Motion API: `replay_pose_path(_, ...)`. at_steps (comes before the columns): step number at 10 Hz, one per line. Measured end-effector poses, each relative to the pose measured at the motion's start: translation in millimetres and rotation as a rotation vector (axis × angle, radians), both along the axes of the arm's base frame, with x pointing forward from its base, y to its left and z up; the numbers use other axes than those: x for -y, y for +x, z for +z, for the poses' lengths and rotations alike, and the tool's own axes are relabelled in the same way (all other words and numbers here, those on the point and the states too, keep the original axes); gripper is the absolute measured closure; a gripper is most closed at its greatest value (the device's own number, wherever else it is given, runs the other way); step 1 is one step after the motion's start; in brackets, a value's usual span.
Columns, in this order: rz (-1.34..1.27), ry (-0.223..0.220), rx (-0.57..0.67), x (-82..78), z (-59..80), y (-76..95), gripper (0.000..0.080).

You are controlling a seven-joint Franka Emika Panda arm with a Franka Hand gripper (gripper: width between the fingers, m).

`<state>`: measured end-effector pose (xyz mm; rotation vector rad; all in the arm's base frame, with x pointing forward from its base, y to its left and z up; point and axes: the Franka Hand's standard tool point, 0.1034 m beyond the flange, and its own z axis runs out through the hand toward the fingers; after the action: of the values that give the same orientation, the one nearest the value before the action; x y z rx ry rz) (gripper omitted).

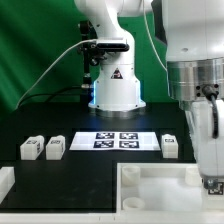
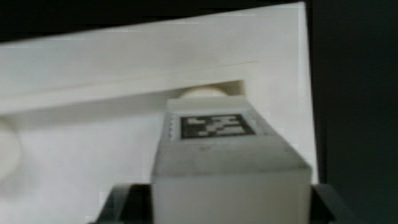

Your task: Assemble one leg

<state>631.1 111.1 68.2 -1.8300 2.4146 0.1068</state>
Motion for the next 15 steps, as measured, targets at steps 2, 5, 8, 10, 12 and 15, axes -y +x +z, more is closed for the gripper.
replay_pose_path(2, -0.002, 0.0, 0.0, 0.2, -0.5, -0.1, 0.0455)
replay_pose_path(5, 0.154, -0.014, 0.04, -4.5, -1.5, 0.1, 0.0176)
replay_pose_path(8, 0.534, -0.035, 0.078, -10.9, -0.8, -0.4, 0.0158)
replay_pose_path(10, 0.752, -0.05, 0.1, -9.3, -1.7, -0.5, 0.015)
replay_pose_path(12, 1.088, -0.087, 0.136, -9.3, -1.8, 1.0, 0.015)
replay_pose_path(15, 1.382, -0.117, 0.158, -11.9, -2.0, 1.2, 0.015)
